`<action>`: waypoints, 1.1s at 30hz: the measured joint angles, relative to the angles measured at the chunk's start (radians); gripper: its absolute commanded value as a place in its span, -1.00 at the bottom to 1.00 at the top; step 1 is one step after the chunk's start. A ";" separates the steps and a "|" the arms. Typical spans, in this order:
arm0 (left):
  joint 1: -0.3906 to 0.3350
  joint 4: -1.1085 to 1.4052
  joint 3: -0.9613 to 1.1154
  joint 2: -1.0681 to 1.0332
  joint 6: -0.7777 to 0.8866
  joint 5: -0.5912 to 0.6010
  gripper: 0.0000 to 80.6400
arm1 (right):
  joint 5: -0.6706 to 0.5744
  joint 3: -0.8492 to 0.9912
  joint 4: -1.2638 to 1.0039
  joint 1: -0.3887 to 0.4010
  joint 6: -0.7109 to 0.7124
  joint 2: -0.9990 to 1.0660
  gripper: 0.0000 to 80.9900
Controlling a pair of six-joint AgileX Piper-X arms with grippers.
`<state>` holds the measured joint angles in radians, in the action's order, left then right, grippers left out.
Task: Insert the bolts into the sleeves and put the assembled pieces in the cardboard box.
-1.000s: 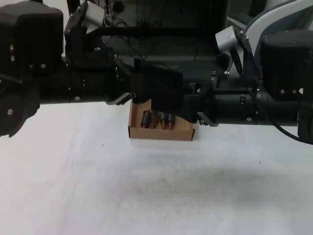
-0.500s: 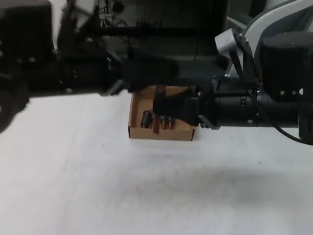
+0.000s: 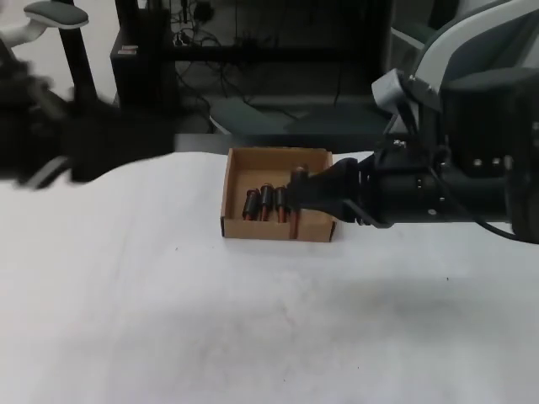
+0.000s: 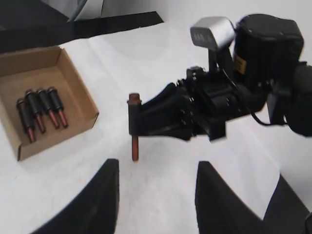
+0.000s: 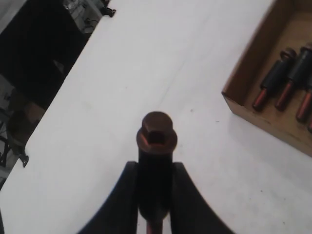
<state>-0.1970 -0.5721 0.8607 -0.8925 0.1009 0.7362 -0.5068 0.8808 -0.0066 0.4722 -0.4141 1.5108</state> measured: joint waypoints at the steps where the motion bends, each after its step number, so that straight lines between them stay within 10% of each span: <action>1: 0.004 -0.040 0.000 0.033 -0.008 -0.011 0.20 | 0.000 0.011 0.007 -0.006 -0.014 0.020 -0.99; 33: 0.014 -0.281 0.000 0.281 -0.031 -0.084 0.17 | 0.049 0.943 0.598 -0.099 -0.084 0.799 -0.99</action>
<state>-0.1832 -0.8535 0.8607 -0.6116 0.0695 0.6524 -0.4577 1.8236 0.5915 0.3729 -0.4977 2.3097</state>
